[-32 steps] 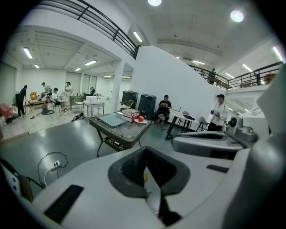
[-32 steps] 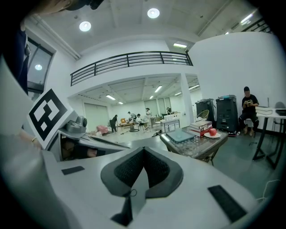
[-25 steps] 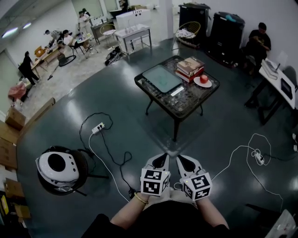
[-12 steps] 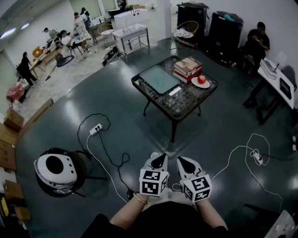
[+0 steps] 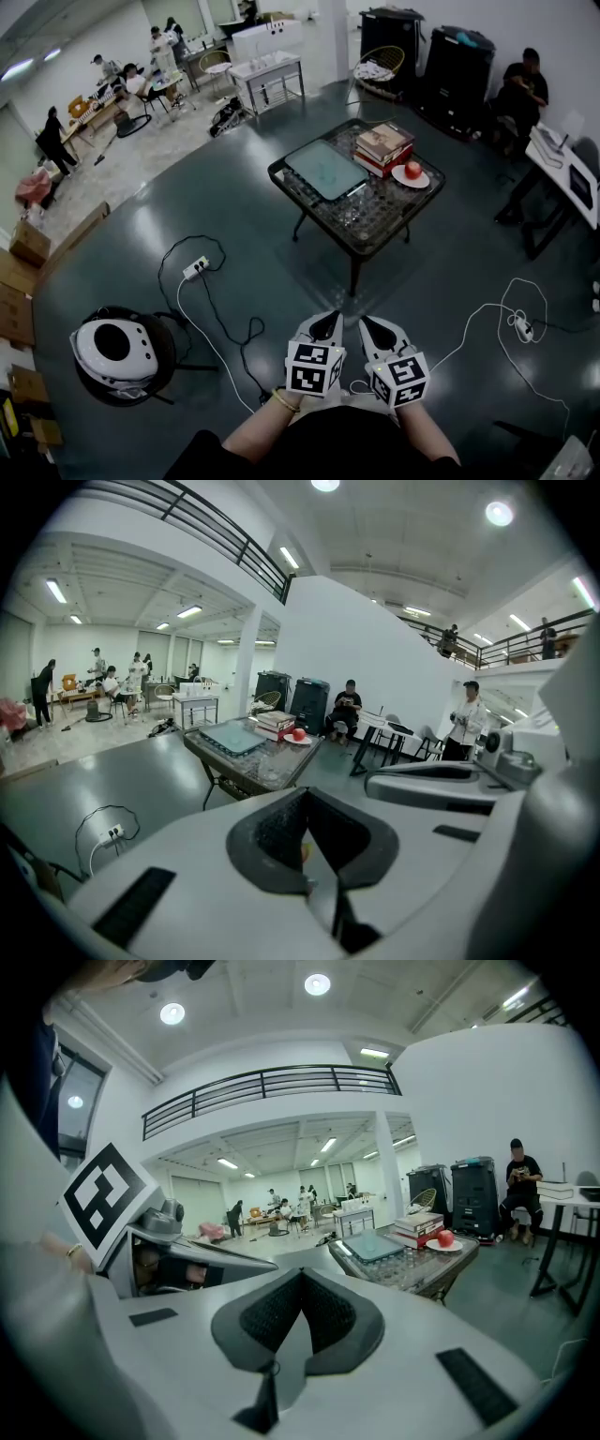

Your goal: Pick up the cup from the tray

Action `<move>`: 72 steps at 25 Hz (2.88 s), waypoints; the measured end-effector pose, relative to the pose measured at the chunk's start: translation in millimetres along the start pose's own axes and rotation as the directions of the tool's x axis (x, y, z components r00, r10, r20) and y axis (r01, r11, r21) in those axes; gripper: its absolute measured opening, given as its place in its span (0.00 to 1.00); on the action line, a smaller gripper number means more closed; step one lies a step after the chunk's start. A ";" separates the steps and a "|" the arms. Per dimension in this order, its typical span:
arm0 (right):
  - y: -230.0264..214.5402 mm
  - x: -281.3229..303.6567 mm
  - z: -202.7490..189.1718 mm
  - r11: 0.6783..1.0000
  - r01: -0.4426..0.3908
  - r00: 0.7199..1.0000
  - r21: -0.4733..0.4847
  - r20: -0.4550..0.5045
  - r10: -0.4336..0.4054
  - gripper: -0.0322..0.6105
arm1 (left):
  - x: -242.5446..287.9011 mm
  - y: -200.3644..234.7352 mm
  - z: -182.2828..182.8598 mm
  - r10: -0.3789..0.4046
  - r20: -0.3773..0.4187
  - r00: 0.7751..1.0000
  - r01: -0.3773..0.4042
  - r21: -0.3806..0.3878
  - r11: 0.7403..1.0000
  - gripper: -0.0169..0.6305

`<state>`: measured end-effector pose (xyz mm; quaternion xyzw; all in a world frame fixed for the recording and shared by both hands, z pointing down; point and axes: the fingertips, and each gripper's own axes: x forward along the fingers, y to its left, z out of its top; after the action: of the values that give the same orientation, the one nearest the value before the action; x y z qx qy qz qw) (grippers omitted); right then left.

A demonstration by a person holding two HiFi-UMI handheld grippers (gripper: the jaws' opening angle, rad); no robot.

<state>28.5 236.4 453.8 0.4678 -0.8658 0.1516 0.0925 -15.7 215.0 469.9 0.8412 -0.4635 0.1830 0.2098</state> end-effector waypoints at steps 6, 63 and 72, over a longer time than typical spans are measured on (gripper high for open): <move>-11.2 27.8 7.3 1.000 -0.012 1.000 -0.002 -0.008 0.012 0.06 | 19.2 18.6 11.0 0.009 -0.012 1.000 -0.009 0.006 1.000 0.04; -160.4 326.2 113.4 0.998 0.047 0.993 0.035 -0.109 -0.043 0.06 | 260.7 226.3 177.8 -0.029 -0.088 0.996 0.029 -0.001 1.000 0.04; -186.0 355.9 118.8 0.995 0.079 0.989 0.055 -0.133 -0.071 0.06 | 299.9 250.8 192.8 -0.036 -0.108 0.994 0.036 -0.008 0.999 0.04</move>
<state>-11.8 -179.5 482.7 0.4919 -0.8346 0.2043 0.1405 -57.7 -217.5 503.6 0.8377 -0.4369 0.2229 0.2403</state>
